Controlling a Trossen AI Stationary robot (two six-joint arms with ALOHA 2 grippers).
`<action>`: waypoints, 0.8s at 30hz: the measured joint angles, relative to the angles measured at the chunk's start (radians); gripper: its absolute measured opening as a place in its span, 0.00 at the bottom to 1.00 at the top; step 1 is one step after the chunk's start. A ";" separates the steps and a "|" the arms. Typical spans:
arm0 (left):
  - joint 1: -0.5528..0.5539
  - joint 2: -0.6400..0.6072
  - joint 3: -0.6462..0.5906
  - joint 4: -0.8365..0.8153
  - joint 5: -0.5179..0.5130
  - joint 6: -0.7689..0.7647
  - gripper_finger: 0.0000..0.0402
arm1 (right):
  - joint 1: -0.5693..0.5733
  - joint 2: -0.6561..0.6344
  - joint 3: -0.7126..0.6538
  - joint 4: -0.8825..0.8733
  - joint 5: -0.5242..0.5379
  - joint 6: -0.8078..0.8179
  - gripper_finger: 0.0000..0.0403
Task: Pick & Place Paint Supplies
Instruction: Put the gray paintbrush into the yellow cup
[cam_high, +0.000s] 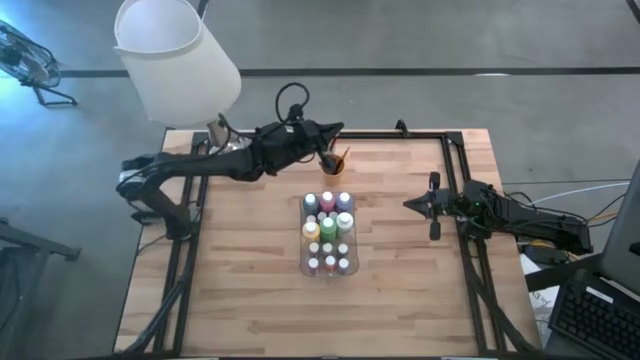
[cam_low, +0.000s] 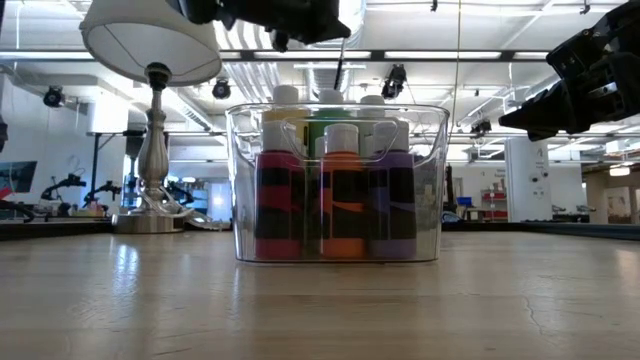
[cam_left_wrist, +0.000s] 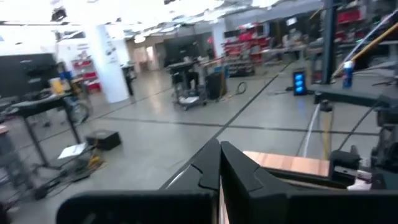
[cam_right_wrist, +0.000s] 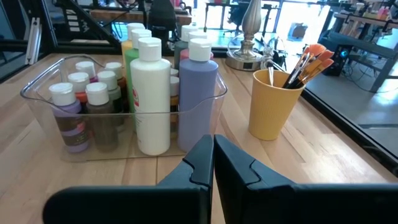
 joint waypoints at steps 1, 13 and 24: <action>0.008 0.009 0.000 0.016 0.027 0.000 0.01 | 0.000 0.000 0.000 0.000 0.000 0.000 0.02; 0.090 0.110 -0.063 0.361 0.338 -0.046 0.01 | 0.000 0.000 0.000 0.000 0.000 0.000 0.02; 0.116 0.109 -0.140 0.368 0.338 -0.079 0.01 | 0.000 0.000 0.000 0.000 0.000 0.000 0.02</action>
